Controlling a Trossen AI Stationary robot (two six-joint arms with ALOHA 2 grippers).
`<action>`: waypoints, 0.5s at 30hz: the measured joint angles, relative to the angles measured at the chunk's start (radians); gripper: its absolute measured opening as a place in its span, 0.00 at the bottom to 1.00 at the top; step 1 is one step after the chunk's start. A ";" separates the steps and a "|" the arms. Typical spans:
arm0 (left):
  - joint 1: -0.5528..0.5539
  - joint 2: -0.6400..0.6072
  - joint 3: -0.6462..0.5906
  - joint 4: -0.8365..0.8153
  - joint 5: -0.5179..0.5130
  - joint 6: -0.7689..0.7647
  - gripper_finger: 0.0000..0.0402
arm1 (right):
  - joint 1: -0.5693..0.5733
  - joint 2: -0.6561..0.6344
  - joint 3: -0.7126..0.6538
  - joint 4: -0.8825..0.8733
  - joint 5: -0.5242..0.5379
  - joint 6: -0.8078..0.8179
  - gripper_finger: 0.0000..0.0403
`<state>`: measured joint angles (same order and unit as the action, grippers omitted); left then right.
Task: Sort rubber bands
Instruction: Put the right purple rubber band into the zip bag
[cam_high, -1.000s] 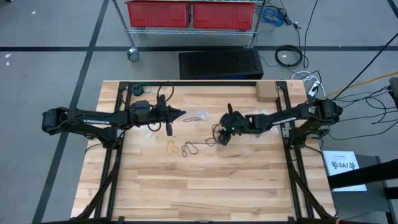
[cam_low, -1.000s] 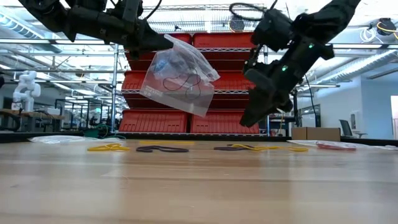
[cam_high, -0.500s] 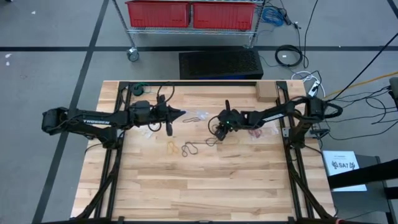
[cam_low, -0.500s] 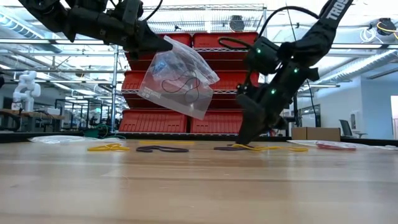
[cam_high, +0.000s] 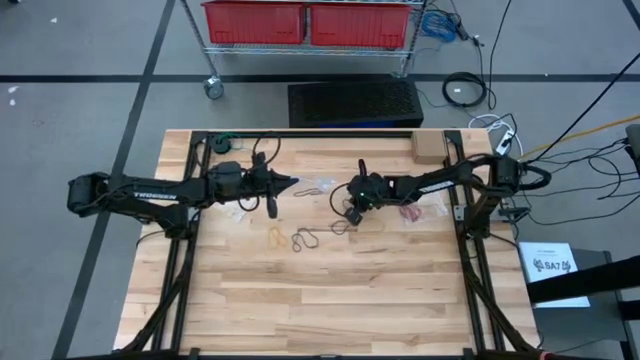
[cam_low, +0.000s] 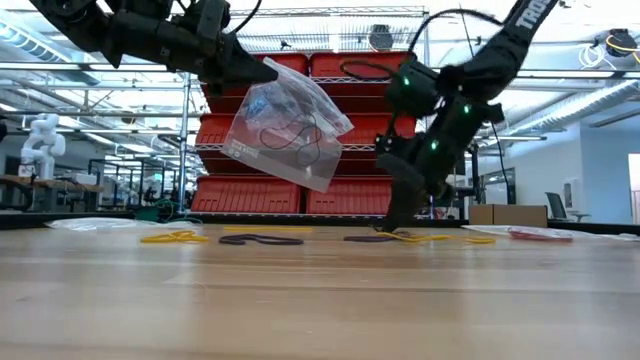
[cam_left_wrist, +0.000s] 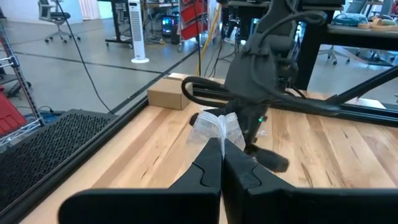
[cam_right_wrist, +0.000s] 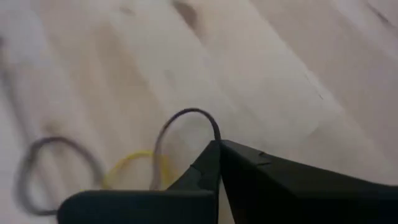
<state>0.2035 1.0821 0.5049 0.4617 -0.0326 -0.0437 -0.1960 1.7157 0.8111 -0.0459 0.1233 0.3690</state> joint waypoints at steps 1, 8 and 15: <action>0.000 0.000 0.000 0.001 0.000 0.000 0.00 | 0.006 -0.012 0.023 -0.015 -0.001 -0.012 0.00; 0.000 0.000 0.000 0.001 0.000 -0.003 0.00 | 0.061 -0.096 0.216 -0.226 0.023 -0.117 0.00; 0.000 0.000 0.000 0.002 0.000 -0.002 0.00 | 0.135 -0.122 0.464 -0.498 0.087 -0.208 0.00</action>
<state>0.2035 1.0821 0.5049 0.4633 -0.0326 -0.0460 -0.0615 1.5941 1.2752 -0.5441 0.2101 0.1610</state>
